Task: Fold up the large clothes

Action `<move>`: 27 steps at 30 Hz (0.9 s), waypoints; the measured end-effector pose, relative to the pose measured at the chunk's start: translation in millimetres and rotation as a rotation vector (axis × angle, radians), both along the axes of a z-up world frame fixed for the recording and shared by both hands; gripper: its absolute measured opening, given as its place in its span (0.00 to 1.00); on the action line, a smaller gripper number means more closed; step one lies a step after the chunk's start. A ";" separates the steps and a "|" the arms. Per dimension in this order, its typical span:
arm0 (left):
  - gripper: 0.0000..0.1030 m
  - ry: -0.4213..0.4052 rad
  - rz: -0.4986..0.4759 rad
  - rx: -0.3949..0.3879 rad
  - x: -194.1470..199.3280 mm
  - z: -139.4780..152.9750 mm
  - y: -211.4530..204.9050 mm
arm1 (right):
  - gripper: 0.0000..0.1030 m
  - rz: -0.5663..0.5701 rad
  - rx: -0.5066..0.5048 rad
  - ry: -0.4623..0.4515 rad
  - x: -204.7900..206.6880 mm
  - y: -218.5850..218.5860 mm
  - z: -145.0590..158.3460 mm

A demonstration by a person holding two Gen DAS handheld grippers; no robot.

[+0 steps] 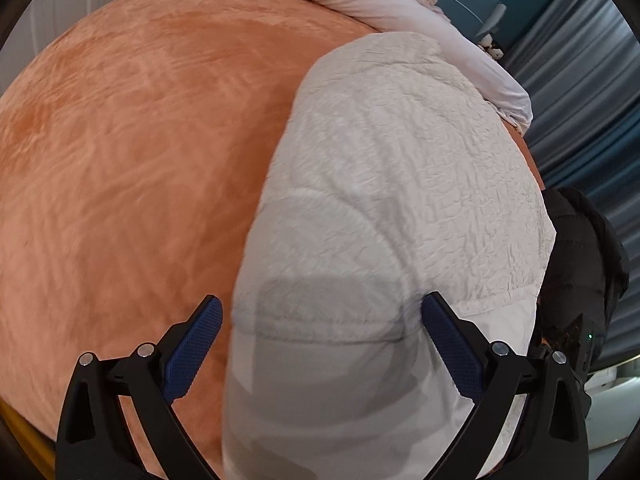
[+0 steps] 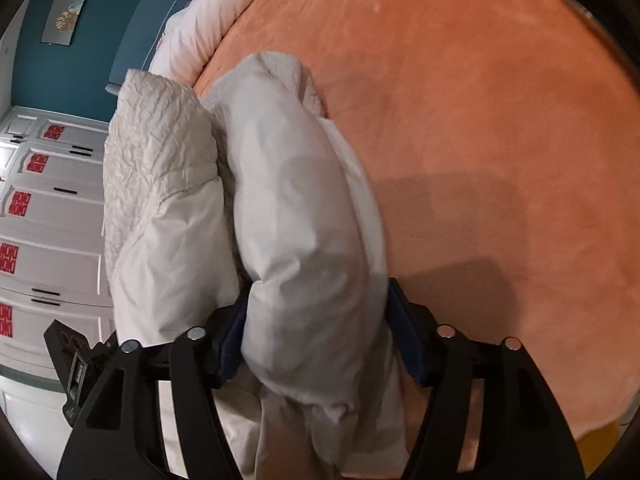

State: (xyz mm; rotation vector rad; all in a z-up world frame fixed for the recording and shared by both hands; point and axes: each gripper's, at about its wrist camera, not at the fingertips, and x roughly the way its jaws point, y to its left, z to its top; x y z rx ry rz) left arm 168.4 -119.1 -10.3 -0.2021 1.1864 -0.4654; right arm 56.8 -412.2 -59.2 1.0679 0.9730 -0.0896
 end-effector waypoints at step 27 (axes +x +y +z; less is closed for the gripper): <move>0.45 -0.177 -0.071 -0.092 25.4 47.0 11.9 | 0.15 0.032 -0.022 -0.259 21.6 39.9 32.6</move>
